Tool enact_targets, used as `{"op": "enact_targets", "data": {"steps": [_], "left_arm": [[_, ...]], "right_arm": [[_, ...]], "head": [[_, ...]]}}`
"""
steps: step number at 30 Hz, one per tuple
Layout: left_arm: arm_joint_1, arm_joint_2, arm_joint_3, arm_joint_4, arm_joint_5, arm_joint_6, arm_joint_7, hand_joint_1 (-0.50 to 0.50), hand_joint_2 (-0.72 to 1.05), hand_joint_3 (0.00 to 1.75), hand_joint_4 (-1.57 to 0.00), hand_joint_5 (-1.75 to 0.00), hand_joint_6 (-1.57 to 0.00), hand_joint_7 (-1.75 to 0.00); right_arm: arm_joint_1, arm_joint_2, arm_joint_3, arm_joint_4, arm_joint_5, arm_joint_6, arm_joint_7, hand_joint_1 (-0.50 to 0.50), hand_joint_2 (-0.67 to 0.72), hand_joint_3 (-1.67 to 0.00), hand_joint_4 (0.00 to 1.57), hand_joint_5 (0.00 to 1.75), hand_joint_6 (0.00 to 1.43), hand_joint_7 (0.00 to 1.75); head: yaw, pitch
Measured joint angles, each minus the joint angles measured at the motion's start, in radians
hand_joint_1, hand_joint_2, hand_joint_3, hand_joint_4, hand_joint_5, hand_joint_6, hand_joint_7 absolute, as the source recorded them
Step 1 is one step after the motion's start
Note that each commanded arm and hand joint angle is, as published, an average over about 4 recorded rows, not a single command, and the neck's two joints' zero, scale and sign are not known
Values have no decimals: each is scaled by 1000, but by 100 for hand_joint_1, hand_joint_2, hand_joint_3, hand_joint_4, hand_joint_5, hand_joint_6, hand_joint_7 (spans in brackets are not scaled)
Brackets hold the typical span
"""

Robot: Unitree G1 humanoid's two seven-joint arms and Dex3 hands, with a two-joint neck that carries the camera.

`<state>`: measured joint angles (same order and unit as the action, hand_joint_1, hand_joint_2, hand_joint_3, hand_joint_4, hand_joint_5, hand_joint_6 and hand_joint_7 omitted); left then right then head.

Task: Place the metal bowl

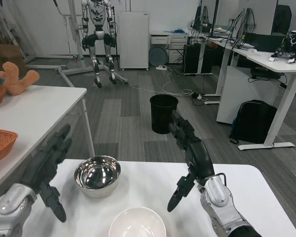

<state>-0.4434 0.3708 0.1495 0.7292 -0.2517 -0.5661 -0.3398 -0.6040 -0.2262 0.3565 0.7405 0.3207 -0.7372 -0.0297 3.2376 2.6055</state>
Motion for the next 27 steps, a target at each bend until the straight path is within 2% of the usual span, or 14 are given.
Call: {"op": "enact_targets", "data": {"steps": [7,11,15,27], "left_arm": [[-37,13,64,-165,8,-15,8,-48,-64,0,0,0,0,0],[-54,33,63,-271,-7,7,6,-48,-55,0,0,0,0,0],[-61,46,31,-367,-25,46,-1,-48,-55,0,0,0,0,-3],[-62,69,-29,-389,-64,91,-12,-48,-55,0,0,0,0,0]], "right_arm": [[-1,0,7,-7,0,0,0,-42,60,0,0,0,0,0],[-1,0,7,-24,0,0,0,-42,60,0,0,0,0,0],[-1,-1,8,-45,0,0,0,-42,60,0,0,0,0,0],[2,-35,-93,-178,-6,1,1,-42,60,0,0,0,0,0]], "head": [[-17,7],[-22,9],[-29,10],[-71,41]]}}
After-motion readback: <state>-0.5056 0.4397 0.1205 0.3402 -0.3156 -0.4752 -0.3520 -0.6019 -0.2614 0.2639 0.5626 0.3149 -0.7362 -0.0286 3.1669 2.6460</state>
